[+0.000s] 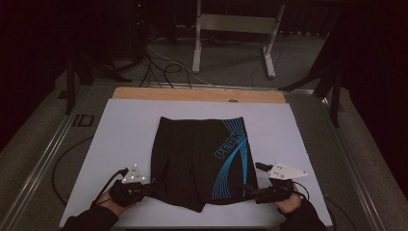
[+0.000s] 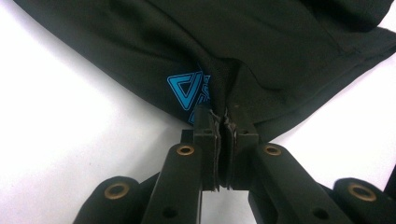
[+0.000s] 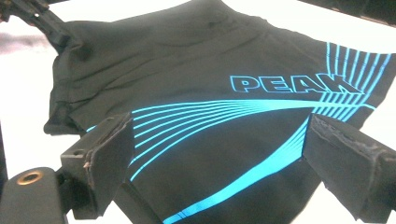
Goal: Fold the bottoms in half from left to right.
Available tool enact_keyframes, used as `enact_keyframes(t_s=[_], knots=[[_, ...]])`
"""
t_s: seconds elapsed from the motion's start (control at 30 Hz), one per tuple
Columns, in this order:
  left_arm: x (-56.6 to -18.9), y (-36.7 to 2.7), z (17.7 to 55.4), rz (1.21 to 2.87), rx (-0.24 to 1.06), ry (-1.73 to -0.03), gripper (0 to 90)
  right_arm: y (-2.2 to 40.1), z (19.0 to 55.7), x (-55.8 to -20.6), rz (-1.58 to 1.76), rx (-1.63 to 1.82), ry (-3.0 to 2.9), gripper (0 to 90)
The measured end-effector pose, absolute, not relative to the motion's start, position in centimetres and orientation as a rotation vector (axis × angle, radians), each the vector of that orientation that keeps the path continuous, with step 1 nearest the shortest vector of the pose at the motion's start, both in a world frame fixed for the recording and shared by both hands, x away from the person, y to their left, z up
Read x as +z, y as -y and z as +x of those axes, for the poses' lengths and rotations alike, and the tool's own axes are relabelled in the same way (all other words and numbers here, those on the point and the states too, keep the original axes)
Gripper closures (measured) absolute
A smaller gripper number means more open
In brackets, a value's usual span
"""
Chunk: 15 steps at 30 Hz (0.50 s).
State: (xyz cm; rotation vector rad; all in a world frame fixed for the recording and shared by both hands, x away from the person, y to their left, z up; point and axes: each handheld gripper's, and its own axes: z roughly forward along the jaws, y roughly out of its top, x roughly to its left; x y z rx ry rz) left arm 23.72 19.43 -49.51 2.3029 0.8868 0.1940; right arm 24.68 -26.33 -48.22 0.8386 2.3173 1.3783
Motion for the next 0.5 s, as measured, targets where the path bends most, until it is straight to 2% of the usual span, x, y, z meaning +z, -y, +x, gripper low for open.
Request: enact_keyframes(t_s=[0.17,0.5], knots=[[-49.4,-19.5,23.7,2.298,0.193,-0.881,85.3,26.3,24.7,-47.5,0.858,1.362,-2.325,9.4],[-49.3,-19.5,23.7,2.295,0.192,-0.87,85.3,25.5,25.1,-43.0,0.868,1.369,-2.315,9.4]])
